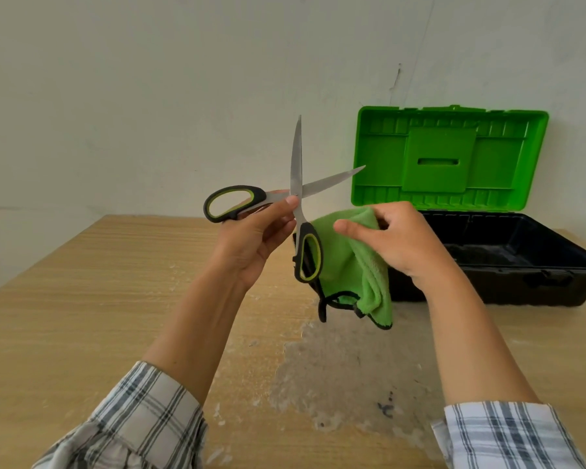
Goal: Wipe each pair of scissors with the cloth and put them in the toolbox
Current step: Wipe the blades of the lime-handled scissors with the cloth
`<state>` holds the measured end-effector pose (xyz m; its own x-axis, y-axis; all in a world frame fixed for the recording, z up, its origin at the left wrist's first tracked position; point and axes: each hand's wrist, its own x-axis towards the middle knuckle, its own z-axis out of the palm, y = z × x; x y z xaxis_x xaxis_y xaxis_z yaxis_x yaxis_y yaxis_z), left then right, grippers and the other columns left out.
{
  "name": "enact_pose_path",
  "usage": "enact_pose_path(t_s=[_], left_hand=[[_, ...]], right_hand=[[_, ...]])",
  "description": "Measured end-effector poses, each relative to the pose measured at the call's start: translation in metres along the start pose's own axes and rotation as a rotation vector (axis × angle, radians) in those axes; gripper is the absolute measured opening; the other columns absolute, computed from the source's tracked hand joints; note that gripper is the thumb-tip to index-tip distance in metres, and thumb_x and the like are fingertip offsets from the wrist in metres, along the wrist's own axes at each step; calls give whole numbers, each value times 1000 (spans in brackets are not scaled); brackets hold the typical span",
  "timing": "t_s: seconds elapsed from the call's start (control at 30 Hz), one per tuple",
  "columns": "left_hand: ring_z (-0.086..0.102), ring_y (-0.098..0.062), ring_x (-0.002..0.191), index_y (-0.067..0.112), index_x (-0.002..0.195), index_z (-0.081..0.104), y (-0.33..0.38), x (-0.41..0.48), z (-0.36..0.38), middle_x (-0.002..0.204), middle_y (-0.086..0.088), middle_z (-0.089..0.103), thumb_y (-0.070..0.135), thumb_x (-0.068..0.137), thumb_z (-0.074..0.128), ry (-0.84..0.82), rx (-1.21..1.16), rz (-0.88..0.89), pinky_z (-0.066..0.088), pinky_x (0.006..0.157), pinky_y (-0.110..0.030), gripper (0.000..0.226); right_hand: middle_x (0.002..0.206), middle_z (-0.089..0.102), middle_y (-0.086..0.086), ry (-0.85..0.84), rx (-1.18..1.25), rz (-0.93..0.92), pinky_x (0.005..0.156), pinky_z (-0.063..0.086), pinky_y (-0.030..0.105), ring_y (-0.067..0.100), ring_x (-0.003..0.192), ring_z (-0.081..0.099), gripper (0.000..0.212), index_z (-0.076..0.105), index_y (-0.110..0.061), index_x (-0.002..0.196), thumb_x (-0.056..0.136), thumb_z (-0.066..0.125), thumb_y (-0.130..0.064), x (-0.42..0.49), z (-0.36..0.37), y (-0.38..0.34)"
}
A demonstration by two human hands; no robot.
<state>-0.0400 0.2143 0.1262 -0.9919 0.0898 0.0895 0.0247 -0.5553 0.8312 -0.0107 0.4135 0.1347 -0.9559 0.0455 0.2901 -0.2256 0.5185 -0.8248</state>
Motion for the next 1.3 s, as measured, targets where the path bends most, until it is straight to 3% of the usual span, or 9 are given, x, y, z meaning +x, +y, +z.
enact_pose_path(t_s=[0.17,0.27,0.4,0.57,0.73,0.9,1.07,1.3], left_hand=[[64,-15,74,9,82,73,2,-2,0,85,-8,68,4,74,78,-16,13,-31,57,66,-23,11],[65,-16,75,7,85,72,3,-2,0,85,-8,68,7,69,80,-19,17,-51,56,63,-22,18],[63,-16,76,6,89,70,2,-2,0,87,-8,66,9,64,80,-28,19,-58,56,62,-22,27],[60,-13,70,8,84,68,0,-2,2,83,-6,63,9,64,78,-44,39,-52,55,61,-20,23],[60,-15,75,7,86,68,1,-1,1,86,-7,64,9,65,78,-56,27,-58,56,61,-21,23],[64,-13,72,6,89,71,-1,-3,4,84,-7,71,8,67,77,-81,56,-65,56,61,-21,23],[67,-14,70,7,85,72,-1,-5,5,81,-7,73,3,77,74,-79,102,-59,56,62,-21,10],[68,-13,71,6,86,71,1,-7,8,81,-6,73,3,74,75,-75,125,-55,56,62,-21,13]], right_hand=[[95,79,-2,206,408,190,97,55,44,17,94,74,45,75,-19,92,68,72,-58,7,-15,19],[105,78,6,166,734,244,94,57,44,24,102,73,36,74,-12,103,85,67,-43,9,-20,22],[108,77,9,73,909,181,83,61,34,21,101,73,33,70,-7,111,94,60,-34,6,-18,14],[104,75,10,1,905,106,94,58,38,23,98,71,40,70,-5,105,77,68,-33,7,-7,4],[95,78,9,-8,951,66,77,61,29,19,88,74,38,71,-3,102,72,71,-26,7,1,1],[90,77,11,127,845,93,81,61,38,25,86,73,31,75,-9,88,68,79,-32,8,12,1],[85,76,10,164,823,121,64,59,29,21,74,74,16,74,-8,90,83,77,-22,7,13,-2],[94,77,16,231,799,146,65,60,28,22,77,74,16,76,-6,92,85,77,-21,6,13,-4]])
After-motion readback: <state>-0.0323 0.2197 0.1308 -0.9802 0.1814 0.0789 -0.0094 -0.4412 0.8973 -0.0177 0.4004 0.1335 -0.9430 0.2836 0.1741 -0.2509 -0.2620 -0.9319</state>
